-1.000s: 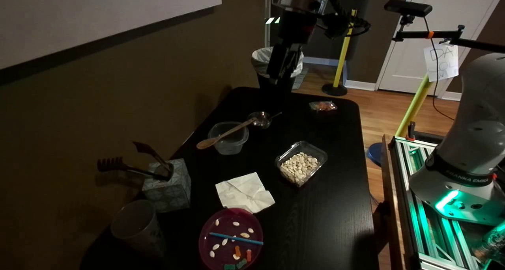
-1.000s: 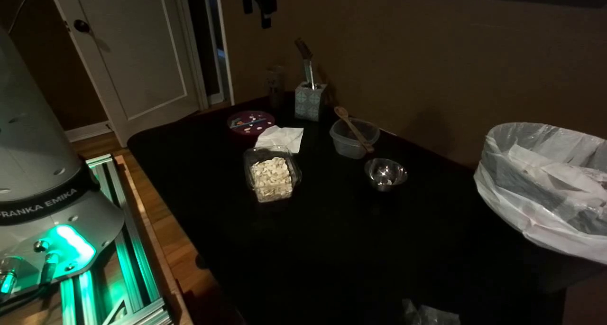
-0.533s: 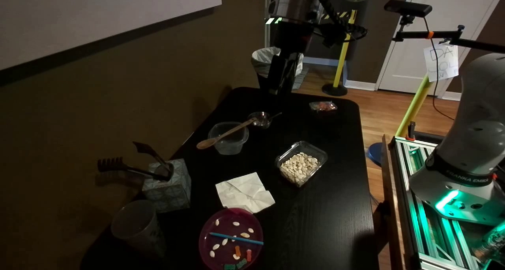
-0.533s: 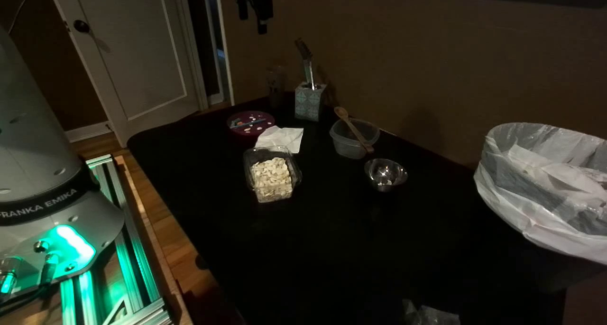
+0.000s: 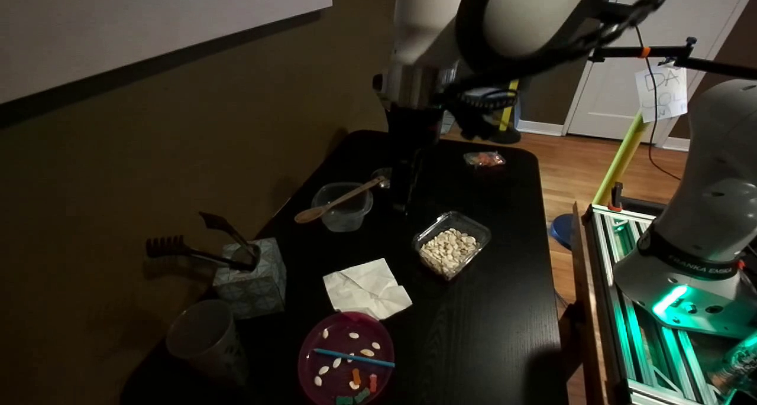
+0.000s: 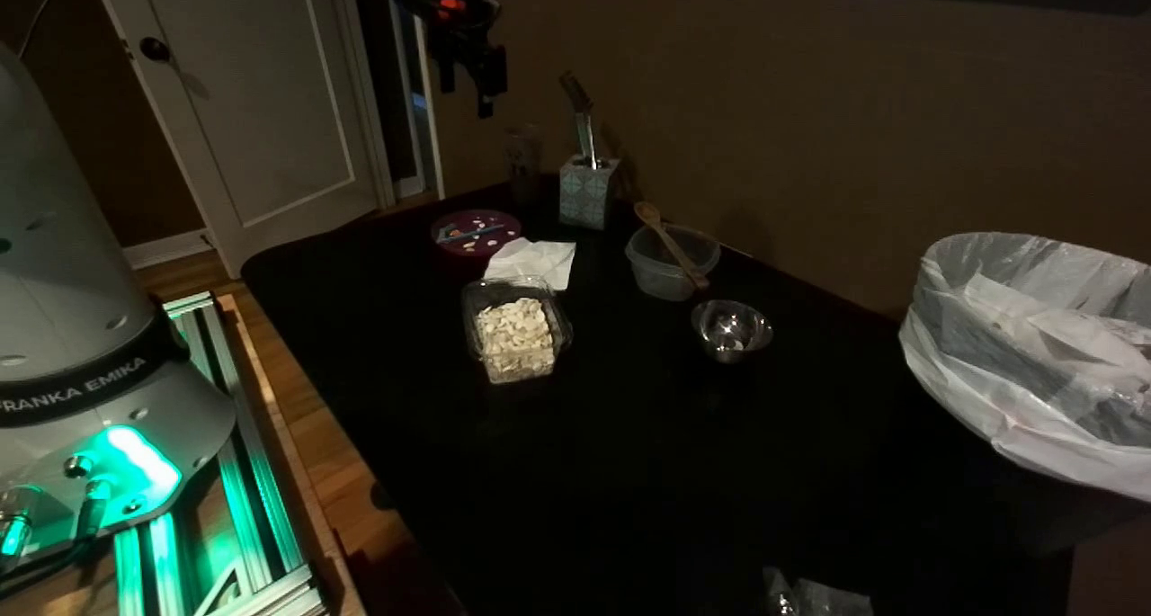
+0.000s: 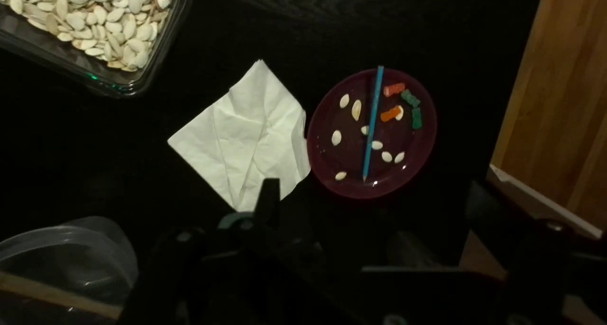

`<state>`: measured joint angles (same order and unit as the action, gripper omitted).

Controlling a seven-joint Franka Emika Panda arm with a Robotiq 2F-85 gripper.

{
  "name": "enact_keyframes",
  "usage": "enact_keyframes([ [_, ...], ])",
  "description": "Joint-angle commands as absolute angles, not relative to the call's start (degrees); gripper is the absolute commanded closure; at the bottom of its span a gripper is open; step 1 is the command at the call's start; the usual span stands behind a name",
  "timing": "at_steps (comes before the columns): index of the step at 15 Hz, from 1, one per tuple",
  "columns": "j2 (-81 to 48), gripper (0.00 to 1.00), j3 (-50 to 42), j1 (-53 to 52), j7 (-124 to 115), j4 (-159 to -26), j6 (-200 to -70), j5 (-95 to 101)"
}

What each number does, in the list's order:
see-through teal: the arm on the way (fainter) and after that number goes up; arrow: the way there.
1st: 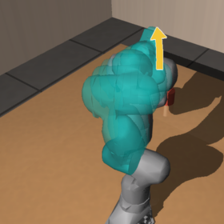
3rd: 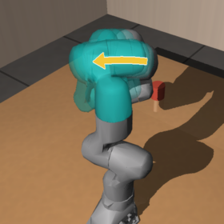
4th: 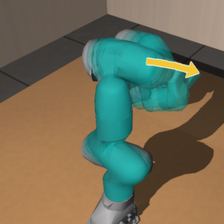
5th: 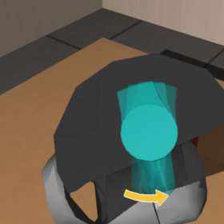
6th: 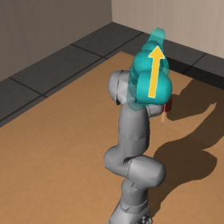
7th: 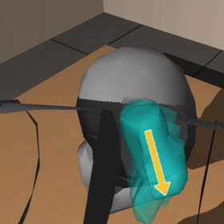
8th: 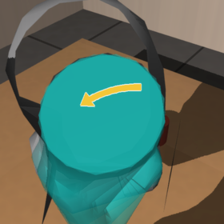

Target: Put the blue pencil inside the grey box

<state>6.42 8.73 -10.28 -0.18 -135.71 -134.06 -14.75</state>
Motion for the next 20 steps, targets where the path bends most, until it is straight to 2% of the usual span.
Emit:
enact_keyframes([
  [1, -7.1, 0.00, 10.3, -11.5, 2.6, -129.3, -133.9, -15.0],
  [4, -13.0, 0.00, 12.3, -11.2, 7.8, -124.2, -127.3, -16.8],
  [5, -9.4, 0.00, 11.9, -11.2, 4.5, -128.9, -132.2, -15.3],
  [9, -13.0, 0.00, 12.5, -11.2, 6.3, -124.8, -128.8, -15.4],
  [20, -32.5, 0.00, 12.9, -17.5, 1.9, -122.6, -148.6, -6.3],
])
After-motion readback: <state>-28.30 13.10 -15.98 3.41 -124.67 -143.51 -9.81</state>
